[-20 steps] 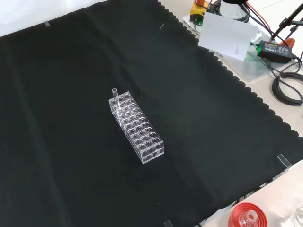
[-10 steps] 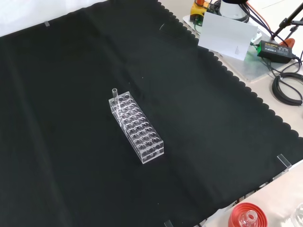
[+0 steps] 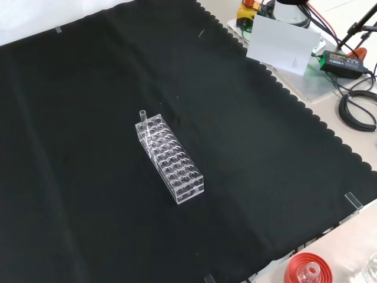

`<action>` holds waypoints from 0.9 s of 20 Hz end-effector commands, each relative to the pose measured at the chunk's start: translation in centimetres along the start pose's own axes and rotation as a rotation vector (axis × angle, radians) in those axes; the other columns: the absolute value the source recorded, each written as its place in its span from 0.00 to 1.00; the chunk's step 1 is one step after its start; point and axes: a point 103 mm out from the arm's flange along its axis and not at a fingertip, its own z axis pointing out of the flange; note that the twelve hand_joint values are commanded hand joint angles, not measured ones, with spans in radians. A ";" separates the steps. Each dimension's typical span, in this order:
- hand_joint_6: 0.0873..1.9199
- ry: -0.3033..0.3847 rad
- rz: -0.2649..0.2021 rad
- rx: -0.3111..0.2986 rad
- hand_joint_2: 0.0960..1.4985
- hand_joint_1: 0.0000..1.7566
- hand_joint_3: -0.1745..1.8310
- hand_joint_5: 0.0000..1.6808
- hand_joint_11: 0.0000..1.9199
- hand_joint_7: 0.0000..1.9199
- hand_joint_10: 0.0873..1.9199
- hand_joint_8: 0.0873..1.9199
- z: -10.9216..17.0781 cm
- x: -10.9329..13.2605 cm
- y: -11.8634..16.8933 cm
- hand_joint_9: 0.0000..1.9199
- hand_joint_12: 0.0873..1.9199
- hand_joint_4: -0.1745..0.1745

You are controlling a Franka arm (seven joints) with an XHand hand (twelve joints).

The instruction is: Pick up the test tube.

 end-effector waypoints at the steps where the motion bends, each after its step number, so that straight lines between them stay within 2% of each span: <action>1: 0.04 -0.015 -0.064 0.068 0.47 0.38 0.30 0.07 0.00 0.05 0.51 0.46 2.4 2.3 3.4 0.04 0.73 0.31; 18: 0.01 0.013 -0.092 0.209 0.47 0.42 0.30 0.11 0.00 0.10 0.51 0.48 8.9 4.3 10.5 0.11 0.80 0.30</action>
